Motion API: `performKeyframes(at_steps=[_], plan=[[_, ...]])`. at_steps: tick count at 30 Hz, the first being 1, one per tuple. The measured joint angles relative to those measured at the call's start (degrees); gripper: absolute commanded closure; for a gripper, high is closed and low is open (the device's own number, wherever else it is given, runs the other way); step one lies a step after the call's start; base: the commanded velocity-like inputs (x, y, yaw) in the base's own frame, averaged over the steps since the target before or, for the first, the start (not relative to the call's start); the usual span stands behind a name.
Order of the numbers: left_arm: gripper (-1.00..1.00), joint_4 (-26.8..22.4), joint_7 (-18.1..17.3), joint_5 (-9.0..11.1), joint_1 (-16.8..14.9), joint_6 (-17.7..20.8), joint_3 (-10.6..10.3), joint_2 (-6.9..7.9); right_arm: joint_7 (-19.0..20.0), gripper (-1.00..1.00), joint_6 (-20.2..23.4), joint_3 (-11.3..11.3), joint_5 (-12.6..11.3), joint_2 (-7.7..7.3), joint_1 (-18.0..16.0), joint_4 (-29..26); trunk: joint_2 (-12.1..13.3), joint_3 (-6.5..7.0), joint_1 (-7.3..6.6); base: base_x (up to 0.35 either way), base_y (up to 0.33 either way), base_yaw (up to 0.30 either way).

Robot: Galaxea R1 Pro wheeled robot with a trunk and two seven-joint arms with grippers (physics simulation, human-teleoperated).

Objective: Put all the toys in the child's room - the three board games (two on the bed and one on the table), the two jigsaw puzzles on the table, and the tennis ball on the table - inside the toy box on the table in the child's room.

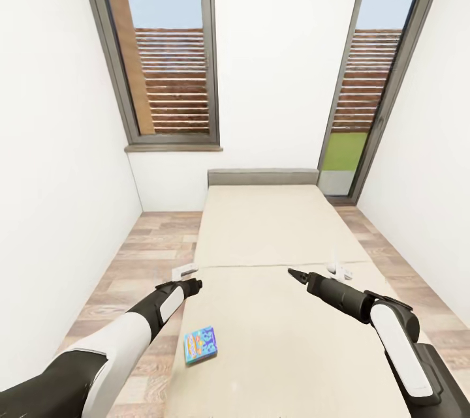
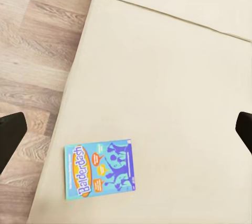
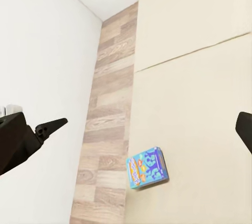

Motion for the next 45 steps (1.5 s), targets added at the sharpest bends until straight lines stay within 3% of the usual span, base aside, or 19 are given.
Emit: performKeyframes(at_steps=[25,30,35,45], plan=[[-1.0,0.0,0.0,0.0,0.0,0.0,0.0,-0.07,0.2,-1.0,0.1,0.0,-0.2,0.0,0.0,0.0,0.0,-2.37,0.0,0.0,0.0,0.0],[-1.0,0.0,0.0,0.0,0.0,0.0,0.0,-0.08,2.9,-1.0,0.1,0.0,-0.5,-0.08,0.0,0.1,0.0,-2.85,0.0,0.0,0.0,0.0],[-1.0,0.0,0.0,0.0,0.0,0.0,-1.0,-0.09,9.5,-1.0,0.0,-1.1,-0.1,-0.61,0.0,1.1,0.0,-3.32,0.0,0.0,0.0,0.0],[-1.0,0.0,0.0,0.1,0.0,0.0,-2.3,-0.05,12.2,-1.0,0.0,-1.9,0.1,-1.03,0.0,2.5,0.0,-4.27,0.0,0.0,0.0,0.0]])
